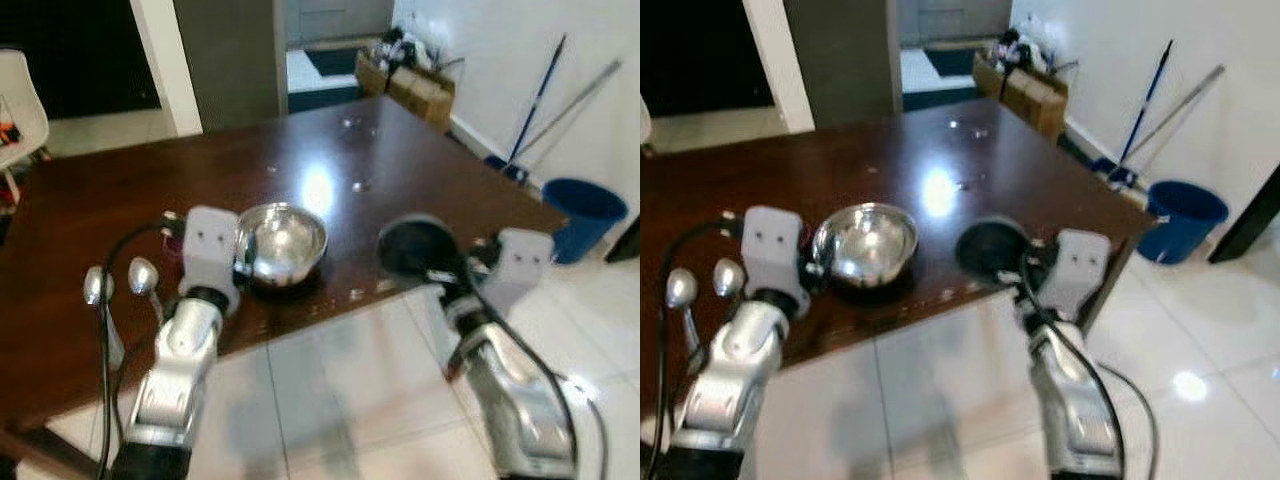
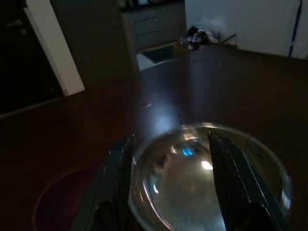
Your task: Setting the table
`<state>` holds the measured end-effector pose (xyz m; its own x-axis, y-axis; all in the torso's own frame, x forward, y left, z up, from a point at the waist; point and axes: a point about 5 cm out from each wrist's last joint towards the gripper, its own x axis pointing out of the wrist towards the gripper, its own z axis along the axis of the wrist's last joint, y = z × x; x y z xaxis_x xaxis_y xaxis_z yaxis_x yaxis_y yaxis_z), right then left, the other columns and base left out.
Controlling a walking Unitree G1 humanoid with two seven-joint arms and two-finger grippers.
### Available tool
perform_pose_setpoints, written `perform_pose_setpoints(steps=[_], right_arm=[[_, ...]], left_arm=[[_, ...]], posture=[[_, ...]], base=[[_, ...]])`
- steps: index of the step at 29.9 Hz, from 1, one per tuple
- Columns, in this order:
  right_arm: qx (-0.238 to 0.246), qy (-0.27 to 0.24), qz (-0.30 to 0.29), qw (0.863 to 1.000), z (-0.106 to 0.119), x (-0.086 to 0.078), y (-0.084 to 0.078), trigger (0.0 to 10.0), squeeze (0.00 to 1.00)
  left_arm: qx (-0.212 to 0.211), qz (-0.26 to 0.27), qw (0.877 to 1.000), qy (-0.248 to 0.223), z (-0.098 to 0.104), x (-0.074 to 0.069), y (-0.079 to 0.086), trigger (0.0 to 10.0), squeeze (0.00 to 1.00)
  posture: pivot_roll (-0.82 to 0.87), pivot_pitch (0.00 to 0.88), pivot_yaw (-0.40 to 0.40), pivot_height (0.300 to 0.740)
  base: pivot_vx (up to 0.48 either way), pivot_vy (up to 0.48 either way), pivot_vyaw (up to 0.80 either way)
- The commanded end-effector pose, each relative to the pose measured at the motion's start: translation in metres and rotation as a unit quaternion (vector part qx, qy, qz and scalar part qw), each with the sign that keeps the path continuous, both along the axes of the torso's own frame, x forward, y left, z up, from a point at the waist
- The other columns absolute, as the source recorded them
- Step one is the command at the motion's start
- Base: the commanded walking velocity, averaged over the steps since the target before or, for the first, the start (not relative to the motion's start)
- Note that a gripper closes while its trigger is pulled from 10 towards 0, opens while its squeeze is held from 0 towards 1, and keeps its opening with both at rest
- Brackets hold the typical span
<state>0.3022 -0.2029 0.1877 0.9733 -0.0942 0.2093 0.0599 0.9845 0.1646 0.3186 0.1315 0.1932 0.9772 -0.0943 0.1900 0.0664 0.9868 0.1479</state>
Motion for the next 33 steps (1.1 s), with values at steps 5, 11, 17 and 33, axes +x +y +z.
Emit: perform_pose_setpoints(steps=[5,11,17,33], right_arm=[[0.041,0.007,0.062,0.997,0.001,0.007,0.004,10.0,0.0],[0.056,0.054,0.112,0.991,-0.009,0.015,0.01,10.0,0.0],[0.058,0.083,0.141,0.985,-0.013,0.026,0.006,10.0,0.0],[0.152,0.193,0.159,0.956,-0.024,0.061,-0.006,10.0,0.0]], left_arm=[[0.006,0.01,1.0,0.012,-0.006,0.002,0.009,10.0,0.0],[0.001,0.007,1.0,0.02,-0.007,0.0,0.011,10.0,0.0],[0.006,0.008,1.0,0.016,-0.004,-0.001,0.023,10.0,0.0],[0.034,0.014,0.999,-0.028,0.031,-0.001,0.063,10.0,0.0]], posture=[[-0.08,0.0,0.076,0.74],[-0.07,0.0,0.07,0.74],[-0.06,0.0,0.067,0.74],[-0.02,0.0,0.068,0.74]], base=[[0.48,0.0,0.0],[0.292,0.0,0.0],[0.0,0.0,0.0],[0.0,0.0,0.0]])
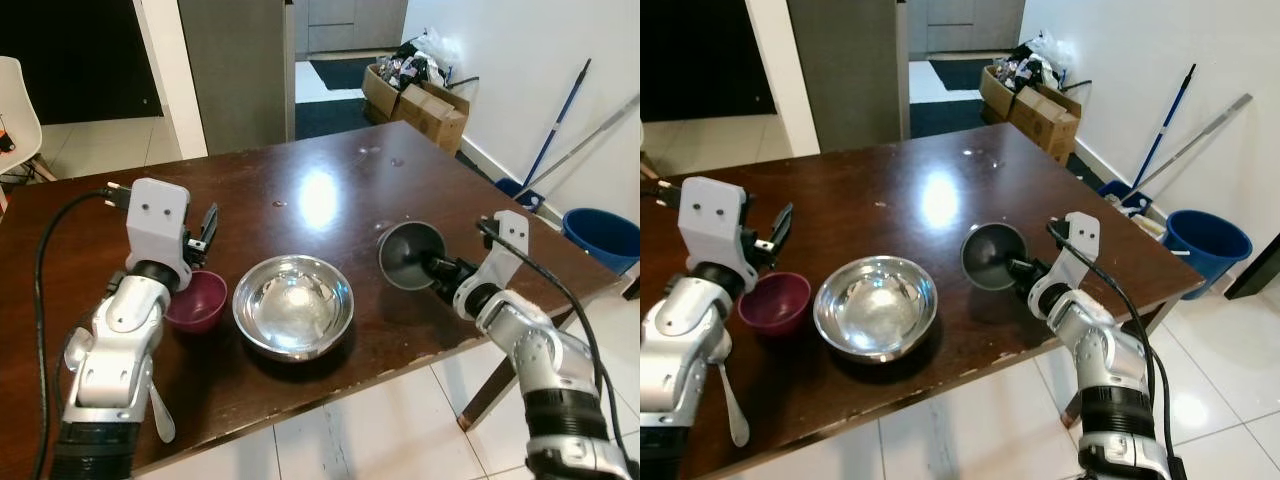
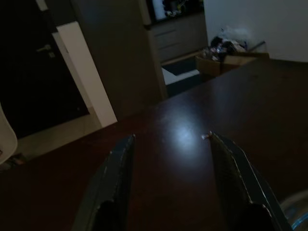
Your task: Setting the table
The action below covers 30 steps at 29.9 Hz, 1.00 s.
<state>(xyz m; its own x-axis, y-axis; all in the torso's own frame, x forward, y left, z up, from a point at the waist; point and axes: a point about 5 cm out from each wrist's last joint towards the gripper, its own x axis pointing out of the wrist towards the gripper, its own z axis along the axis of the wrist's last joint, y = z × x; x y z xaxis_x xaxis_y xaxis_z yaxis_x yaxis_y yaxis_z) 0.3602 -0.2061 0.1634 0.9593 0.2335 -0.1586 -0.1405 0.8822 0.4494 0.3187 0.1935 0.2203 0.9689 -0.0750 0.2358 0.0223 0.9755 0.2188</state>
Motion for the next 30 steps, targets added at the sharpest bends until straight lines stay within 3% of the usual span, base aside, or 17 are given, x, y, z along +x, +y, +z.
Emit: perform_pose_setpoints(steps=[1,7,25,26,27,28,29,30], right_arm=[[0.017,0.007,-0.007,1.0,0.0,0.004,-0.003,10.0,0.0],[0.059,0.038,0.03,0.997,-0.01,0.008,0.004,10.0,0.0],[0.058,0.078,0.057,0.994,-0.027,0.016,0.013,10.0,0.0],[0.055,0.08,0.057,0.994,-0.029,0.016,0.012,10.0,0.16],[0.053,0.082,0.057,0.994,-0.029,0.016,0.012,10.0,0.16],[0.049,0.083,0.057,0.994,-0.031,0.016,0.012,10.0,0.42],[0.048,0.084,0.056,0.994,-0.031,0.016,0.012,10.0,0.48],[0.048,0.085,0.056,0.994,-0.032,0.016,0.011,10.0,0.48]], left_arm=[[-0.001,-0.004,1.0,-0.002,0.004,-0.002,0.002,10.0,0.0],[0.001,-0.011,1.0,0.0,0.005,-0.004,-0.001,10.0,0.0],[0.008,-0.015,1.0,0.013,0.003,-0.014,-0.001,10.0,0.0],[0.008,-0.014,1.0,0.014,0.003,-0.014,-0.001,10.0,0.0],[0.008,-0.014,1.0,0.014,0.003,-0.014,-0.001,10.0,0.0],[0.008,-0.014,1.0,0.015,0.003,-0.015,-0.001,10.0,0.0],[0.008,-0.014,1.0,0.016,0.002,-0.015,-0.001,10.0,0.0],[0.008,-0.014,1.0,0.016,0.003,-0.015,-0.001,10.0,0.0]], posture=[[-0.02,0.0,0.068,0.74],[0.0,0.0,0.073,0.74],[0.04,0.047,0.071,0.74],[0.04,0.048,0.071,0.74],[0.04,0.048,0.071,0.74],[0.04,0.048,0.071,0.74],[0.04,0.048,0.071,0.74],[0.04,0.048,0.071,0.74]], base=[[0.0,0.0,0.0],[0.0,0.0,0.0],[0.0,0.0,0.0],[0.0,0.0,0.0],[0.0,0.0,0.0],[0.0,0.0,0.0],[0.0,0.0,0.0],[0.0,0.0,0.0]])
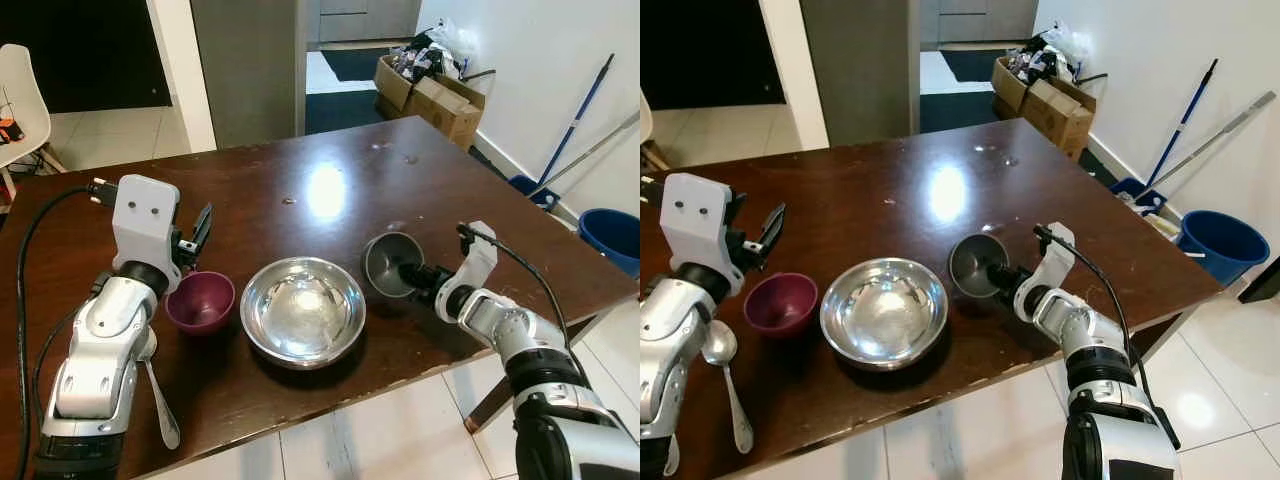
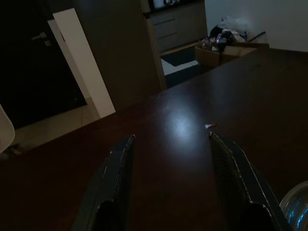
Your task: Setting the table
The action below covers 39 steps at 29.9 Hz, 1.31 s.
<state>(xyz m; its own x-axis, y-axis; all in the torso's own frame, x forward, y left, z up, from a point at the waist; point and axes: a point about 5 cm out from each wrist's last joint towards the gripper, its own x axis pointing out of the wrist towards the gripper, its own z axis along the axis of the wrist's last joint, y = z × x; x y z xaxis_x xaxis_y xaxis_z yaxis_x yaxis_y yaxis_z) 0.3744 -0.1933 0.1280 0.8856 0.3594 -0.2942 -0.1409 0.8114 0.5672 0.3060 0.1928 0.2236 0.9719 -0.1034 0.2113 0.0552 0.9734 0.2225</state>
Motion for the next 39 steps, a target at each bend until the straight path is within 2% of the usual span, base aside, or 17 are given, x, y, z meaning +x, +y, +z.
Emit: perform_pose_setpoints(steps=[1,2,3,4,5,7,8,9,20,21,22,33,39], right_arm=[[-0.004,-0.007,0.003,1.0,0.004,0.002,-0.001,10.0,0.62],[-0.004,-0.007,0.003,1.0,0.004,0.002,-0.001,10.0,0.62],[-0.004,-0.007,0.003,1.0,0.003,0.002,-0.001,10.0,0.72],[-0.003,-0.008,0.004,1.0,0.003,0.003,-0.002,10.0,0.76],[-0.003,-0.008,0.004,1.0,0.003,0.003,-0.002,10.0,0.76],[-0.003,-0.008,0.003,1.0,0.003,0.003,-0.002,10.0,0.85],[-0.003,-0.009,0.003,1.0,0.003,0.003,-0.002,10.0,0.97],[-0.003,-0.01,0.003,1.0,0.004,0.003,-0.003,10.0,1.0],[-0.006,-0.037,-0.009,0.999,0.014,0.008,-0.008,10.0,1.0],[-0.003,-0.051,-0.013,0.999,0.019,0.01,-0.01,10.0,0.63],[-0.001,-0.056,-0.013,0.998,0.022,0.011,-0.01,10.0,0.0],[-0.008,-0.082,-0.006,0.997,0.034,0.02,0.001,10.0,0.0],[-0.015,-0.079,0.0,0.997,0.032,0.021,0.009,10.0,0.0]], left_arm=[[0.006,0.0,1.0,0.005,-0.001,-0.002,0.0,10.0,0.0],[0.006,0.0,1.0,0.005,-0.001,-0.002,0.0,10.0,0.0],[0.005,0.0,1.0,0.005,-0.001,-0.002,0.0,10.0,0.0],[0.005,-0.001,1.0,0.006,-0.001,-0.002,-0.001,10.0,0.0],[0.005,-0.001,1.0,0.006,-0.001,-0.002,-0.001,10.0,0.0],[0.005,-0.003,1.0,0.006,-0.001,-0.001,-0.002,10.0,0.0],[0.004,-0.003,1.0,0.006,-0.001,-0.001,-0.003,10.0,0.0],[0.004,-0.004,1.0,0.006,-0.001,-0.001,-0.003,10.0,0.0],[0.002,-0.005,1.0,0.006,-0.001,0.0,-0.005,10.0,0.0],[0.002,-0.006,1.0,0.006,-0.001,0.0,-0.005,10.0,0.0],[0.001,-0.006,1.0,0.006,-0.001,0.0,-0.005,10.0,0.0],[0.001,-0.004,1.0,0.005,-0.001,-0.002,-0.005,10.0,0.0],[0.001,-0.002,1.0,0.006,-0.001,-0.003,-0.005,10.0,0.0]], posture=[[0.04,0.048,0.072,0.74],[0.04,0.048,0.072,0.74],[0.03,0.046,0.074,0.74],[0.03,0.045,0.076,0.74],[0.03,0.045,0.076,0.74],[0.03,0.041,0.077,0.74],[0.03,0.04,0.078,0.74],[0.03,0.039,0.079,0.74],[0.02,0.028,0.075,0.74],[0.03,0.028,0.075,0.74],[0.03,0.029,0.075,0.74],[0.05,0.04,0.068,0.74],[0.06,0.046,0.064,0.74]], base=[[0.0,0.0,0.0],[0.0,0.0,0.0],[0.0,0.0,0.0],[0.0,0.0,0.0],[0.0,0.0,0.0],[0.0,0.0,0.0],[0.0,0.0,0.0],[0.0,0.0,0.0],[0.0,0.0,0.0],[0.0,0.0,0.0],[0.0,0.0,0.0],[0.0,0.0,0.0],[0.0,0.0,0.0]])
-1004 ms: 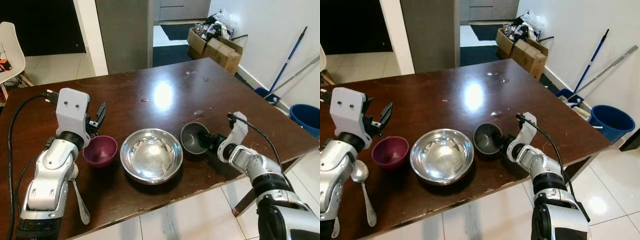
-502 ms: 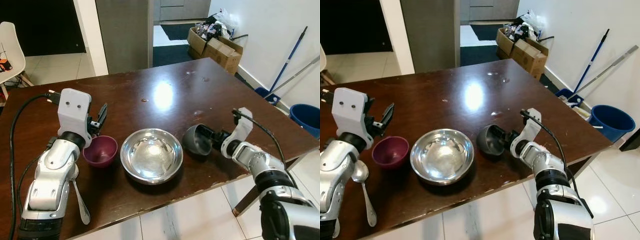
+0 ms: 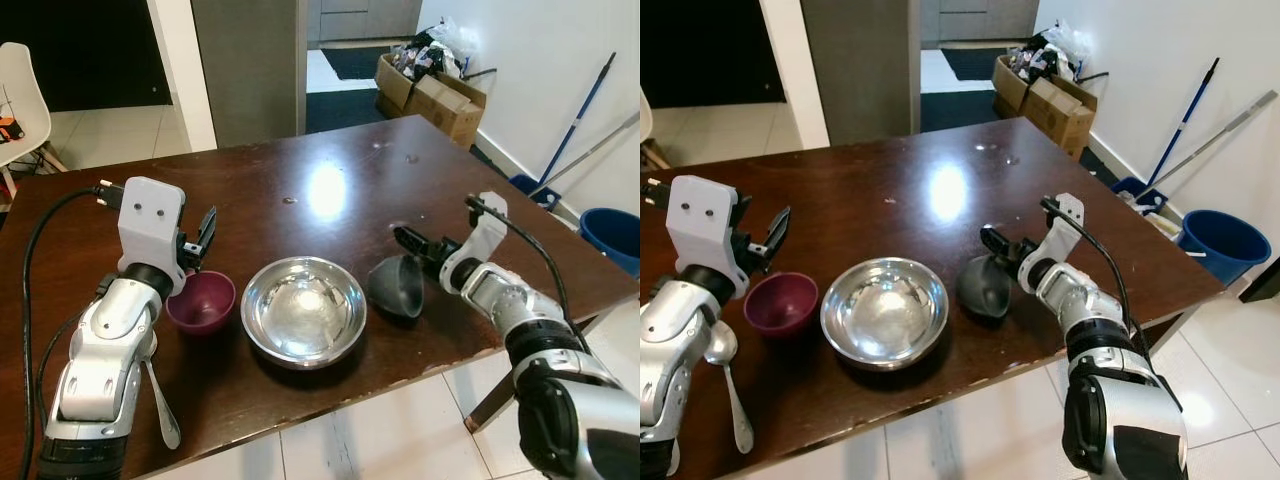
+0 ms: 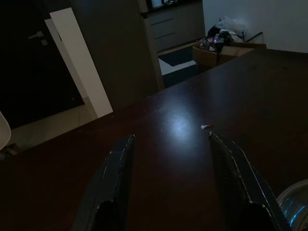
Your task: Setting the table
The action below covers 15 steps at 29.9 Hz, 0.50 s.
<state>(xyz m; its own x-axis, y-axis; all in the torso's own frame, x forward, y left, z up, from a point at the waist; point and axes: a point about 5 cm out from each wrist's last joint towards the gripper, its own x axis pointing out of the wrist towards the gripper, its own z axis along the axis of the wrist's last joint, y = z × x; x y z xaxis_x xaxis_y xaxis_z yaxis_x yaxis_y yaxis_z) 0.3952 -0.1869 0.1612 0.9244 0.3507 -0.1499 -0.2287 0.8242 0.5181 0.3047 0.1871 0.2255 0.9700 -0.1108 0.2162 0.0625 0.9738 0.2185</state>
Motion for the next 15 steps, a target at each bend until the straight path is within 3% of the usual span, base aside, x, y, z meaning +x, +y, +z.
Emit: perform_pose_setpoints(steps=[1,15], right_arm=[[-0.006,0.006,0.003,1.0,-0.002,0.001,0.005,10.0,0.0],[-0.04,-0.028,0.003,0.999,0.012,0.009,0.018,10.0,0.0]], left_arm=[[0.004,0.003,1.0,0.008,-0.003,-0.002,0.0,10.0,0.0],[0.002,0.005,1.0,0.008,-0.003,-0.004,-0.001,10.0,0.0]], posture=[[0.06,0.049,0.063,0.74],[0.08,0.055,0.055,0.74]], base=[[0.0,0.0,0.0],[0.0,0.0,0.0]])
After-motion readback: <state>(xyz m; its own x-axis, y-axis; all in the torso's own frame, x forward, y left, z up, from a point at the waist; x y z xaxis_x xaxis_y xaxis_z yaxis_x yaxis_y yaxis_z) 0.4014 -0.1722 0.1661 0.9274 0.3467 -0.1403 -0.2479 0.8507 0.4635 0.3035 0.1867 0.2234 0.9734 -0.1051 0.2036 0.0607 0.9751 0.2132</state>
